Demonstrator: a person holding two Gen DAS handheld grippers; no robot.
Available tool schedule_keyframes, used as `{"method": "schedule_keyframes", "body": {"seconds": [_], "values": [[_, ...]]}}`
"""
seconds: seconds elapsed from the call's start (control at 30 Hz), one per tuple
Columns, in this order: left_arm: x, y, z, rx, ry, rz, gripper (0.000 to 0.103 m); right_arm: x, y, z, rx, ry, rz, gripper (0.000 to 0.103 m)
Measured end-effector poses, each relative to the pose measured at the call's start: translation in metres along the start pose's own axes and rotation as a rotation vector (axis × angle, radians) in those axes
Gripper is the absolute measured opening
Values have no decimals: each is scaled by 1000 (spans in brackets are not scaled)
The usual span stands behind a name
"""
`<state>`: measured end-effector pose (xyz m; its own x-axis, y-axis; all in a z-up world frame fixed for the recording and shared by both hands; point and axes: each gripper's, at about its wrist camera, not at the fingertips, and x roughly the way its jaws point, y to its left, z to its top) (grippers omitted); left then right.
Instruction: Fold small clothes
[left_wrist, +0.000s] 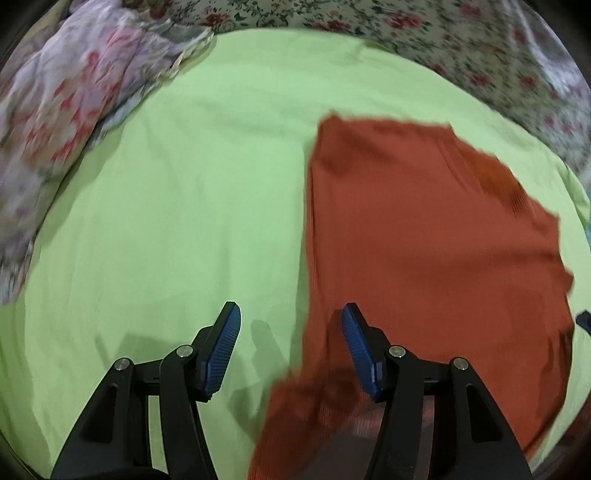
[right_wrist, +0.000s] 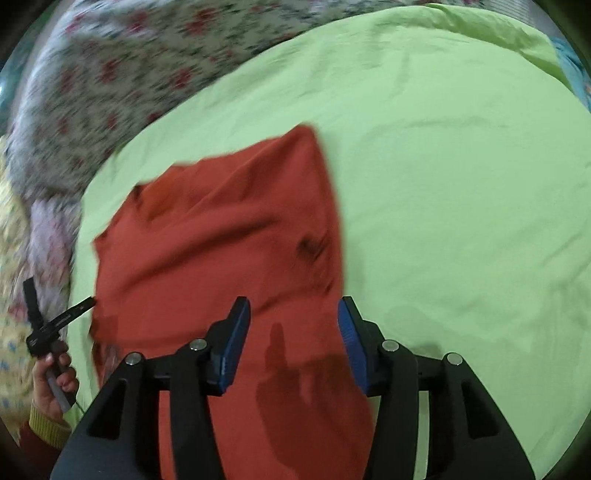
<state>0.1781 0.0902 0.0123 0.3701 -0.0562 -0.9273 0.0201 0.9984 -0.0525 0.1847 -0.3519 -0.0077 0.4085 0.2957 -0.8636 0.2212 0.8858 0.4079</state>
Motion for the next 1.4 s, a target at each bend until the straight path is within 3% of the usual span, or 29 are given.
{"method": "schedule_keyframes", "body": {"seconds": [0.2, 0.23, 0.4, 0.53, 0.6, 0.7, 0.83, 0.97, 1.1, 1.2, 1.23, 1.3, 1.4], "values": [[-28, 16, -87, -1, 67, -30, 61, -8, 33, -58, -92, 77, 72, 51], [-34, 22, -117, -1, 73, -35, 61, -8, 37, -69, -97, 90, 87, 51], [-51, 31, -179, 14, 114, -41, 61, -11, 60, -121, -180, 165, 165, 51], [-55, 35, -216, -8, 134, -46, 62, -10, 71, -155, -281, 253, 140, 53], [-58, 38, -234, -20, 146, -60, 64, -13, 72, -167, -303, 256, 92, 55], [-64, 37, -264, -19, 142, -64, 70, -21, 73, -185, -261, 243, 94, 55], [-71, 32, -290, 13, 137, -59, 77, -25, 77, -211, -259, 230, 13, 55], [-72, 23, -305, 59, 144, -48, 85, -9, 65, -227, -76, 303, -23, 55], [-75, 24, -314, 71, 134, -50, 86, -1, 62, -227, 38, 265, -43, 55], [-68, 19, -312, 71, 130, -56, 86, 11, 67, -225, 30, 259, -93, 55], [-68, 18, -310, 71, 129, -60, 85, 14, 69, -227, 17, 259, -103, 52], [-69, 23, -313, 68, 127, -74, 84, 14, 71, -230, -24, 245, -144, 12], [-76, 35, -313, 65, 118, -83, 77, 5, 52, -234, 30, 239, -81, 6]]}}
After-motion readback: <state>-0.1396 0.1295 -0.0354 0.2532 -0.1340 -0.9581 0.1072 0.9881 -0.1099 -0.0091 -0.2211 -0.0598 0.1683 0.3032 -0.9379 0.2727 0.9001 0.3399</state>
